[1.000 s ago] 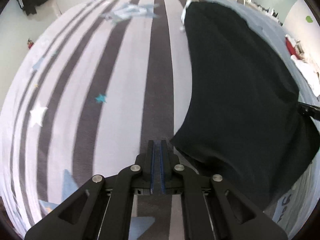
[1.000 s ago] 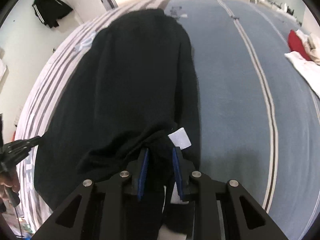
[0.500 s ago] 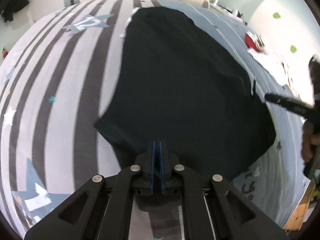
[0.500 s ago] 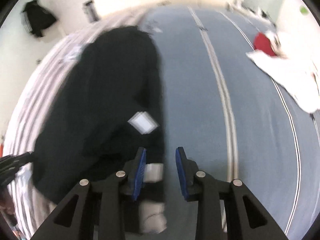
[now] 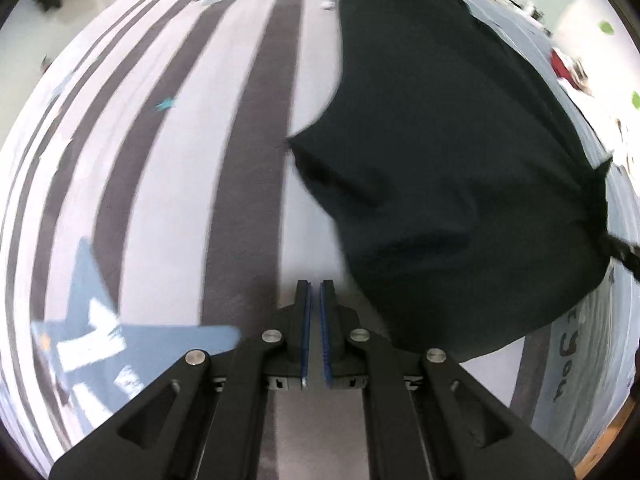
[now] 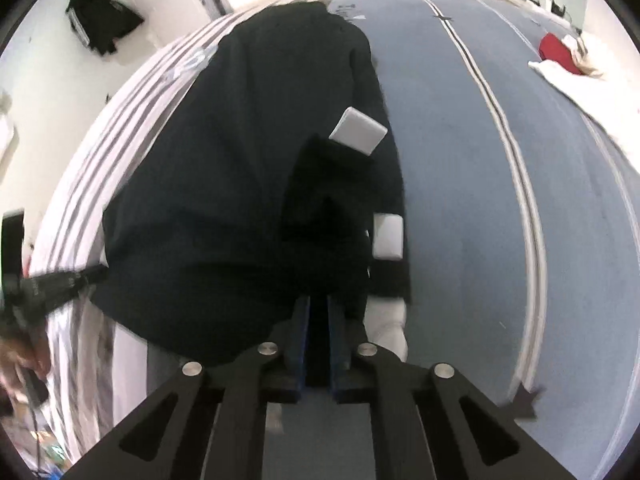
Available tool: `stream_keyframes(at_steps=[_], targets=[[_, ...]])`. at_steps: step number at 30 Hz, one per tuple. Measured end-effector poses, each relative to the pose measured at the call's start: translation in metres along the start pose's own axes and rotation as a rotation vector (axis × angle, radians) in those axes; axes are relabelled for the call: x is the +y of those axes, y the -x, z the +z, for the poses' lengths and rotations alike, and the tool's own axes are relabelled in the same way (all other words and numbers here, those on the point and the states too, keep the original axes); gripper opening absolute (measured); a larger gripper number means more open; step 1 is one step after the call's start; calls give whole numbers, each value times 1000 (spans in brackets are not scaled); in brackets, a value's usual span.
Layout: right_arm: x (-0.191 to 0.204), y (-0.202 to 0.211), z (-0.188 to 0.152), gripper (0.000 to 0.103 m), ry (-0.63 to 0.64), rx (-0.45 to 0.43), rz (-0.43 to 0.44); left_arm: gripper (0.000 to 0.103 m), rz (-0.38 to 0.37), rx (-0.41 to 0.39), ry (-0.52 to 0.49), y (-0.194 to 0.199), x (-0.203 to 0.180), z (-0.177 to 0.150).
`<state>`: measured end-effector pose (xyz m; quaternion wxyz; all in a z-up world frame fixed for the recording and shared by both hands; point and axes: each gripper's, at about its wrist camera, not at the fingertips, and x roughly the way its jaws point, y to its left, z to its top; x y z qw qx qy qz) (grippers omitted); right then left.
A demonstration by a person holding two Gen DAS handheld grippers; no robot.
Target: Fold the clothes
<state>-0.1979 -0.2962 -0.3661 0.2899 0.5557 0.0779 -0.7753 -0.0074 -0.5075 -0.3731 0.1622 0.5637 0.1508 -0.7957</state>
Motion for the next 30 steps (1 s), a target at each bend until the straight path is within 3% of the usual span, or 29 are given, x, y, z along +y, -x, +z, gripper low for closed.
stream_keyframes(at_steps=[5, 8, 10, 14, 17, 19, 23, 26, 28, 30], targets=[[12, 27, 11, 10, 21, -82, -8, 4, -73, -124, -12, 39, -29, 12], [10, 22, 11, 10, -6, -92, 17, 4, -163, -156, -51, 45, -64, 22], [9, 7, 12, 10, -1, -76, 0, 4, -178, -153, -102, 34, -84, 24], [-3, -19, 3, 9, -16, -17, -15, 4, -92, -53, -148, -11, -81, 19], [-13, -5, -1, 7, -29, -12, -16, 4, -41, -71, -99, -6, -57, 18], [-14, 10, 6, 13, -31, -39, -37, 4, 18, -76, -71, 4, -46, 25], [-4, 22, 53, 15, -2, -139, -9, 4, -61, -166, -67, 16, -57, 66], [12, -1, 101, 15, 28, -194, 17, 4, -116, -218, -95, 6, -80, 109], [17, -21, 121, 15, 26, -190, 39, 4, -152, -245, -130, -9, -98, 136], [16, -51, 145, 15, 25, -161, 38, 4, -139, -229, -164, -26, -101, 138]])
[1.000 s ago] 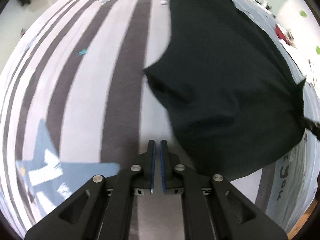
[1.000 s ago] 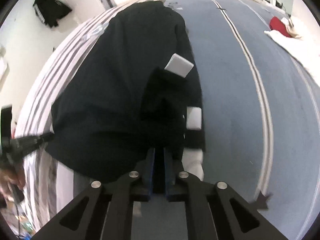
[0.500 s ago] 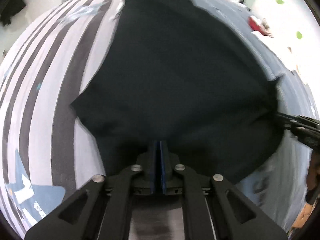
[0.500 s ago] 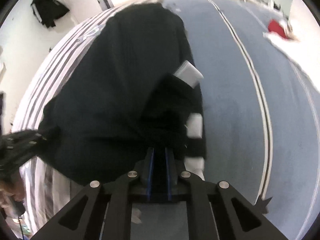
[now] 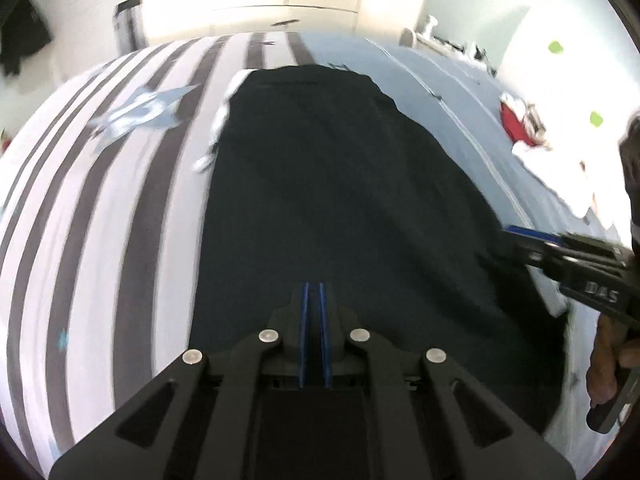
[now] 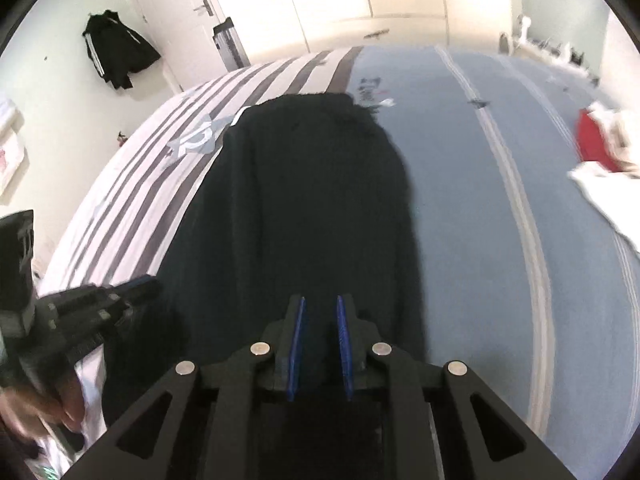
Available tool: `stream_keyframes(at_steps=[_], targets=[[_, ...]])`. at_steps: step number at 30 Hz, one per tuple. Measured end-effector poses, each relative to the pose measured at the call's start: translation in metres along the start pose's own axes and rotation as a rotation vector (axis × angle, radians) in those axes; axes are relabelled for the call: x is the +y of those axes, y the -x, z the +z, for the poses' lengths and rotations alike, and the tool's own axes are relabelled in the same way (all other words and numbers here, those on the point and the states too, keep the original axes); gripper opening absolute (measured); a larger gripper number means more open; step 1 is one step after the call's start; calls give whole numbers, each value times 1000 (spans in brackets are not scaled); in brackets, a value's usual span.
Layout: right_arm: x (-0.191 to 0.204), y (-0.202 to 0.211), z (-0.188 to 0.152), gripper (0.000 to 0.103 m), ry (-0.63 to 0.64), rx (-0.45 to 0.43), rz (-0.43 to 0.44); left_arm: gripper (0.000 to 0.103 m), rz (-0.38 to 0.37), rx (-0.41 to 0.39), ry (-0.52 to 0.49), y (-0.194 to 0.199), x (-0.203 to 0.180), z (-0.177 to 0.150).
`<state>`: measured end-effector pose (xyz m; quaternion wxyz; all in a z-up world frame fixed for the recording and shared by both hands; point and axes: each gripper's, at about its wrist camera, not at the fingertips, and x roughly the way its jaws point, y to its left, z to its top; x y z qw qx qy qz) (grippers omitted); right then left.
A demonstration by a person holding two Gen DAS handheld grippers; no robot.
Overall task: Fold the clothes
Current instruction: 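Grasp the elastic hoodie hem with both grippers side by side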
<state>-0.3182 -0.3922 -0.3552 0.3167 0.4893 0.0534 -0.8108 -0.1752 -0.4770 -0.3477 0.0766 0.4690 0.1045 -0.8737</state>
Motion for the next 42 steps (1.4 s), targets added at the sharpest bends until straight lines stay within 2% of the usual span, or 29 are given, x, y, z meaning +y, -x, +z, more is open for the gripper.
stream_keyframes(at_steps=[1, 4, 7, 9, 11, 13, 16, 18, 20, 21, 22, 23, 24, 26, 28, 29, 30, 31, 32, 33, 36, 38, 40, 42], targets=[[-7, -17, 2, 15, 10, 15, -27, 4, 5, 20, -13, -13, 3, 7], [-40, -57, 11, 13, -24, 58, -98, 4, 84, 61, 5, -39, 28, 15], [-80, -53, 28, 12, -147, 46, -125, 3, 115, 53, 50, -36, 51, 26], [-91, -38, 44, 17, -173, -20, -115, 3, 100, 33, 82, -28, 57, 40], [-89, -35, 62, 17, -165, -51, -74, 4, 41, -10, 101, -22, 57, 61], [-83, -38, 78, 17, -143, -63, -26, 6, 16, -37, 74, -25, 48, 83], [-51, -66, 101, 18, -24, -29, 36, 9, -10, -55, 48, -47, 43, 113], [-37, -87, 110, 21, 37, 10, 42, 10, 29, -8, 35, -71, 43, 121], [-34, -110, 114, 21, 61, 65, -23, 10, 86, 33, 25, -87, 52, 121], [-40, -121, 119, 17, 40, 80, -54, 10, 114, 50, 21, -93, 56, 121], [-47, -126, 126, 17, 4, 73, -63, 10, 136, 34, 20, -91, 59, 126], [-60, -123, 133, 17, -52, 39, -83, 10, 156, 18, 21, -88, 64, 130], [-73, -115, 139, 19, -99, 1, -107, 10, 158, 0, 46, -83, 70, 137], [-89, -106, 150, 22, -141, -33, -92, 13, 137, -29, 91, -74, 82, 148], [-100, -101, 160, 24, -162, -49, -54, 26, 93, -61, 124, -73, 91, 163], [-98, -103, 165, 29, -142, -36, -28, 40, 71, -75, 139, -72, 96, 171], [-95, -107, 170, 39, -112, -20, -6, 52, 50, -69, 145, -74, 96, 174], [-91, -109, 172, 44, -88, -5, 5, 56, 29, -64, 151, -76, 97, 177], [-85, -113, 174, 53, -67, 12, 9, 58, 8, -58, 157, -78, 98, 180], [-79, -119, 176, 55, -43, 35, 14, 60, -11, -52, 160, -80, 98, 183], [-65, -133, 175, 60, 17, 73, 12, 61, -3, -11, 96, -95, 91, 193], [-63, -144, 175, 61, 15, 92, 10, 61, -25, 17, 126, -111, 96, 195], [-65, -154, 175, 64, 1, 104, 5, 61, -69, 25, 169, -143, 116, 195], [-69, -160, 175, 76, -6, 108, -3, 61, -90, 26, 169, -154, 115, 201]])
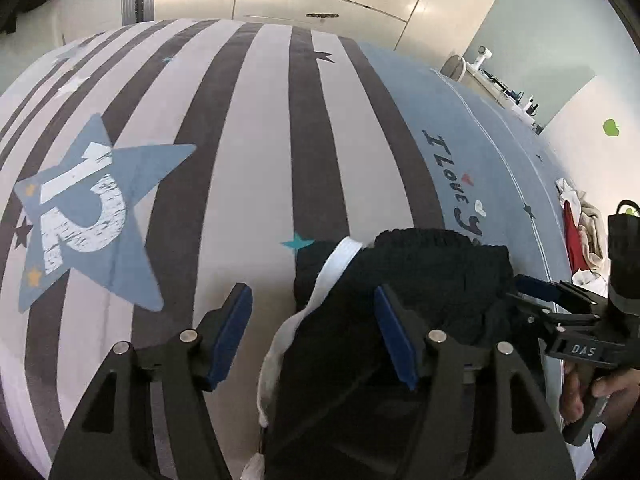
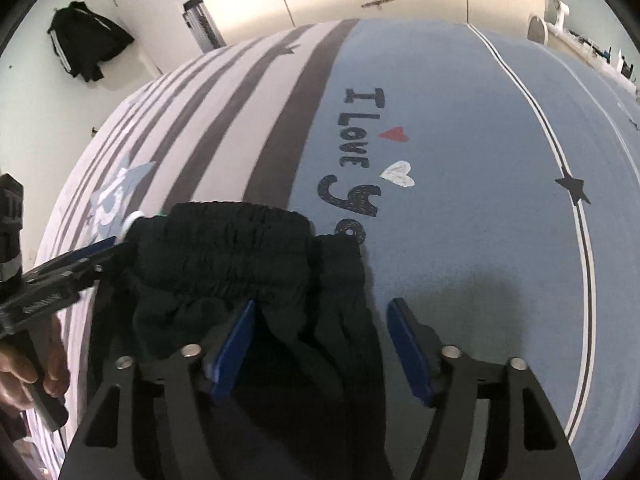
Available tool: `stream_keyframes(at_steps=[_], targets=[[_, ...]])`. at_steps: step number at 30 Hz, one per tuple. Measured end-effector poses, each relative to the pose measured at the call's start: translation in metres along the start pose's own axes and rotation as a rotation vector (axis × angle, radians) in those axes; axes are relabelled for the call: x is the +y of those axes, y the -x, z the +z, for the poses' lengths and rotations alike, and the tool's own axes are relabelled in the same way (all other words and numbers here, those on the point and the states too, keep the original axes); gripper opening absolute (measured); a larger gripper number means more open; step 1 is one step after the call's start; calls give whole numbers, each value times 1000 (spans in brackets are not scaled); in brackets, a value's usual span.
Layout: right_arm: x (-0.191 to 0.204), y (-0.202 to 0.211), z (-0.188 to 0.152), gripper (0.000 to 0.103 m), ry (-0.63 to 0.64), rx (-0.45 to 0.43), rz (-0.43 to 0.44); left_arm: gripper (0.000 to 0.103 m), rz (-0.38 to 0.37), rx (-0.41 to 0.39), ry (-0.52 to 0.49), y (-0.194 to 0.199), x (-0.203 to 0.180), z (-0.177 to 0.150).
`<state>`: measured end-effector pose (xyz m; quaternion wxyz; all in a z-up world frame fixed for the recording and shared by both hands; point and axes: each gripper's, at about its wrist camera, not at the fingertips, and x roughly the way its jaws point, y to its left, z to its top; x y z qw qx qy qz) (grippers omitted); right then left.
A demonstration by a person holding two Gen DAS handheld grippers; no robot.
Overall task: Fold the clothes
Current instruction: 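Grasp the elastic hoodie hem with both grippers side by side, then lift the hoodie by its hem with both grippers high above the bed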
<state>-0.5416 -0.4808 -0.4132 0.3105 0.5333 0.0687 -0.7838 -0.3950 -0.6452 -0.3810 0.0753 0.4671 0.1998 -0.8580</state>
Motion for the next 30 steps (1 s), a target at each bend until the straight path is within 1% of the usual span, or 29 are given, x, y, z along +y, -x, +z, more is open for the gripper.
stream_keyframes(at_steps=[1, 3, 5, 6, 8, 10, 11, 13, 14, 16, 17, 18, 19, 20, 22, 23, 24, 25, 26, 27, 30], targets=[[-4, -4, 0, 78, -11, 6, 9, 61, -11, 4, -5, -3, -1, 0], [-11, -12, -2, 78, -39, 22, 46, 61, -32, 14, -9, -8, -1, -1], [-11, -14, -4, 78, -35, 15, 66, 61, -81, 36, 21, -12, 3, -2], [-10, -14, -5, 75, -31, 14, 76, 61, -125, 53, 36, -16, 5, -4], [-9, -16, -6, 72, -29, 15, 98, 61, -124, 50, 7, -12, 2, -7], [-10, -20, -7, 72, -37, 21, 118, 61, -100, 52, -18, -17, -3, -7], [-11, -22, -7, 72, -39, 26, 130, 62, -105, 54, -14, -14, -3, -7], [-13, -26, -6, 72, -52, 38, 155, 62, -131, 67, 15, -19, -3, -6], [-14, -27, -6, 74, -59, 44, 167, 62, -143, 74, 28, -22, -3, -5], [-16, -32, -6, 78, -67, 56, 182, 62, -134, 89, 7, -28, -8, -4], [-15, -34, -6, 83, -69, 63, 188, 62, -136, 96, -1, -29, -10, -4], [-12, -36, -5, 88, -67, 72, 186, 62, -146, 100, 9, -27, -9, -6], [-7, -37, -5, 90, -54, 77, 173, 62, -151, 100, 11, -24, -8, -8], [-2, -39, -5, 91, -35, 81, 156, 58, -157, 96, 3, -22, -9, -9], [2, -38, -6, 87, -17, 75, 172, 45, -174, 93, -16, -20, -13, -11], [3, -37, -7, 72, -10, 70, 188, 39, -170, 89, -21, -18, -15, -13], [4, -36, -8, 42, -5, 71, 217, 32, -174, 85, -24, -15, -16, -14], [5, -34, -9, 33, 0, 76, 257, 31, -178, 82, -26, -12, -18, -16], [7, -32, -11, 28, 5, 82, 296, 28, -182, 78, -30, -9, -19, -17], [10, -30, -13, 26, 24, 84, 308, 24, -180, 71, -37, -7, -21, -18], [13, -21, -17, 24, 31, 60, 290, 21, -157, 44, -45, 4, -24, -20]])
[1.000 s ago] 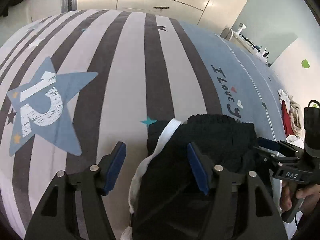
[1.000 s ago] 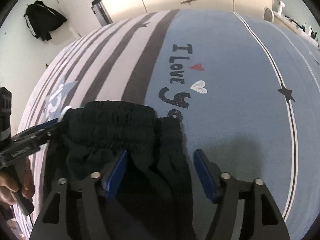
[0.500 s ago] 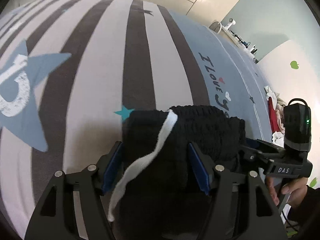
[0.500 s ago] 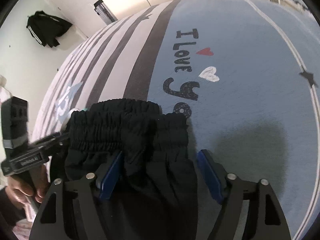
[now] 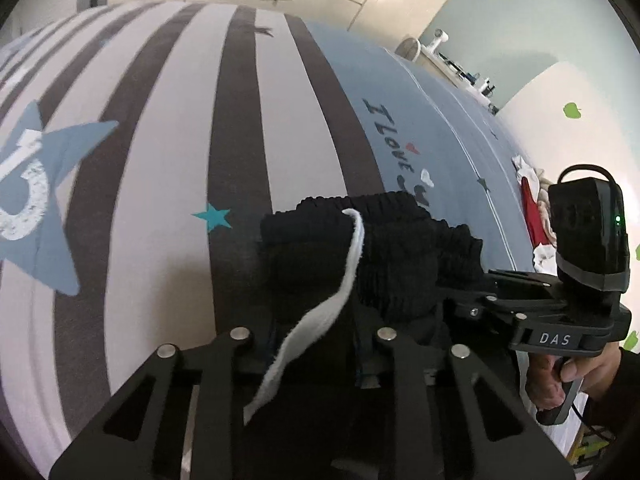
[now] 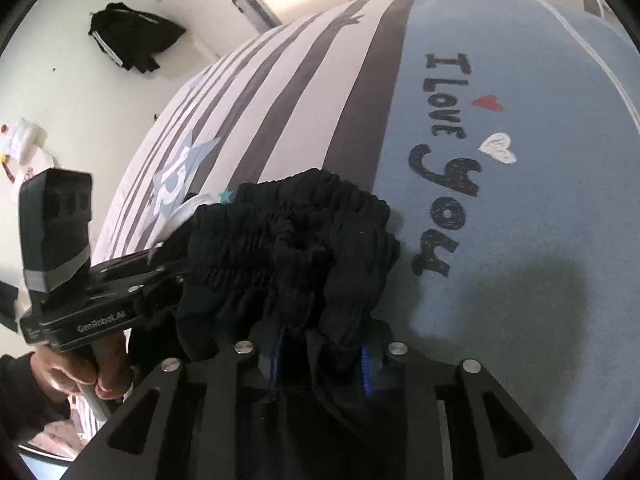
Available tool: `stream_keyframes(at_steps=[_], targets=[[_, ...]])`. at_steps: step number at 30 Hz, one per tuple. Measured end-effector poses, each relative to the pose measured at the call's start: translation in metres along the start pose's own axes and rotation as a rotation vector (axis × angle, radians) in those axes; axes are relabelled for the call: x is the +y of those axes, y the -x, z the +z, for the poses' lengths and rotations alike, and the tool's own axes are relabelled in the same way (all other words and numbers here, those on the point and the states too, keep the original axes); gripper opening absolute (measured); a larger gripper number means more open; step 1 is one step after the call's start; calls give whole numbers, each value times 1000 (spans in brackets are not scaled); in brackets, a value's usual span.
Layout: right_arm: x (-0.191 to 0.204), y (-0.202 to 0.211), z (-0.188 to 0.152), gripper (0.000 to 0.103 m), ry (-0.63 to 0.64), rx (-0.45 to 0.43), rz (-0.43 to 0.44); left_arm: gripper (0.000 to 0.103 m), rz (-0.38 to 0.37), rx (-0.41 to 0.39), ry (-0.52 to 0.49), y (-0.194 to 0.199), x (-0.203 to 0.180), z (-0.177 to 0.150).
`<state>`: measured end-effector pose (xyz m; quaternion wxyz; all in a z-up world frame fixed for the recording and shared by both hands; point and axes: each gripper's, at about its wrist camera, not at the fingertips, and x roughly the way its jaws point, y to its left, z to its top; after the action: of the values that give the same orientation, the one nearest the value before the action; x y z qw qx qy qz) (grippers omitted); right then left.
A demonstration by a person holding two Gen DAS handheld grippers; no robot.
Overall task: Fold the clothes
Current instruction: 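Lift the hoodie by its hem with both grippers high above the bed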
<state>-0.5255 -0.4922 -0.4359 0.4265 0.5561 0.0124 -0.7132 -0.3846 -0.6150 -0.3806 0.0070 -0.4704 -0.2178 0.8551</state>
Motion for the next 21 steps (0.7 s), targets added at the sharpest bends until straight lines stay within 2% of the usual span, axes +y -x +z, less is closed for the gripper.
stream_keyframes(at_steps=[2, 9, 15, 17, 21], targets=[[4, 8, -2, 23, 11, -23, -14, 20, 41, -33, -27, 13, -7, 0], [22, 45, -5, 23, 72, -92, -56, 20, 28, -92, -69, 53, -24, 10], [38, 86, -31, 23, 111, -154, -48, 20, 30, -139, -105, 81, -38, 5], [31, 104, -31, 23, 103, -166, -46, 20, 30, -152, -111, 89, -44, 4], [41, 106, -11, 23, 109, -202, -53, 20, 35, -188, -114, 108, -54, 7]])
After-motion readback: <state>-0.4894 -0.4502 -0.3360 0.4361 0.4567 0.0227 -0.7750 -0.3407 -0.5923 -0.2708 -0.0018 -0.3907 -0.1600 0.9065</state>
